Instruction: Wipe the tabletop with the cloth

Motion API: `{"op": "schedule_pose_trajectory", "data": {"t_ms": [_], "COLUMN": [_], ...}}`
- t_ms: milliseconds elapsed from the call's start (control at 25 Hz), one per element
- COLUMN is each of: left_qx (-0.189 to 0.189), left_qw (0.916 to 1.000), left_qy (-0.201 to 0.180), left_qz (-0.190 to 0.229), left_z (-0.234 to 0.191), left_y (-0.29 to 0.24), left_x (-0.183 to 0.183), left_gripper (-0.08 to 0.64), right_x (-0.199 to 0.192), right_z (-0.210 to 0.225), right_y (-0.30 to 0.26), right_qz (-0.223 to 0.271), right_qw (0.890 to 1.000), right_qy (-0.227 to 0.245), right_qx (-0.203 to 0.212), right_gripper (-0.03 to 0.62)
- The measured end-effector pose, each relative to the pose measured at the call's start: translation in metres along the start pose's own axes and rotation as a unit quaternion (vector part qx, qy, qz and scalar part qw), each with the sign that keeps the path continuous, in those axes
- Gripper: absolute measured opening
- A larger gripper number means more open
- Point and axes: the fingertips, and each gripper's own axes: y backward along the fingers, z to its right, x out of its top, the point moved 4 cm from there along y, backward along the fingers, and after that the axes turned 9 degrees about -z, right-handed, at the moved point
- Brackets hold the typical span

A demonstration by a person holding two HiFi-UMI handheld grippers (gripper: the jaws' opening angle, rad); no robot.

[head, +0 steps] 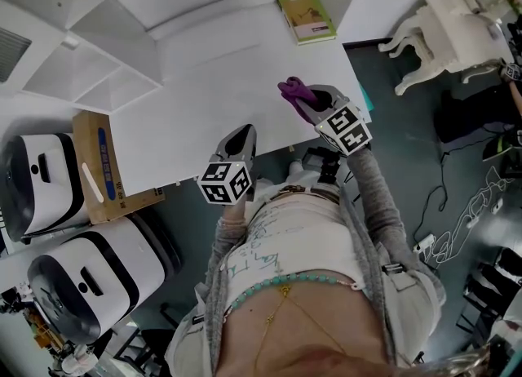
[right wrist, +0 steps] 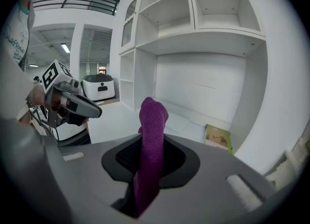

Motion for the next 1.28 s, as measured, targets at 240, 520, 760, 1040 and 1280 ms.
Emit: {"op": "schedule_pose_trajectory", "data": {"t_ms": [240,520,760,1040,1280], "left_qx": [0.014,0.030,0.041,0.050,0.063], "left_qw": [0.9995,0.9975,0.9925,0.9885,0.9868], "left_qy": [-0.016,-0.038,-0.060,-0.070,-0.065], "left_qz": [0.023,0.051,0.098,0.124,0.134], "left_z": [-0.005,-0.006,0.001,0.015,0.017], "left_y": [0.008,0.025,0.045,0.062,0.067], "left_x": [0.019,0.045,0.073,0.092,0.091], "left_gripper": [0.000,0.000,0.000,0.000,0.000], "right_x": [0.035,0.072,0.098,0.114,0.117], "right_z": [-0.028,-0.055,-0.071,-0.086,-0.090], "right_y": [0.002,0.011,0.029,0.038,0.044], "right_qz": [0.033,0.077,0.128,0.166,0.185], "right_qw": [0.999,0.996,0.991,0.985,0.981], "right_qy": [0.018,0.034,0.019,-0.009,-0.027], "right_qx": [0.015,0.032,0.034,0.037,0.049], "right_gripper": [0.094,0.094,0.094,0.094,0.094]}}
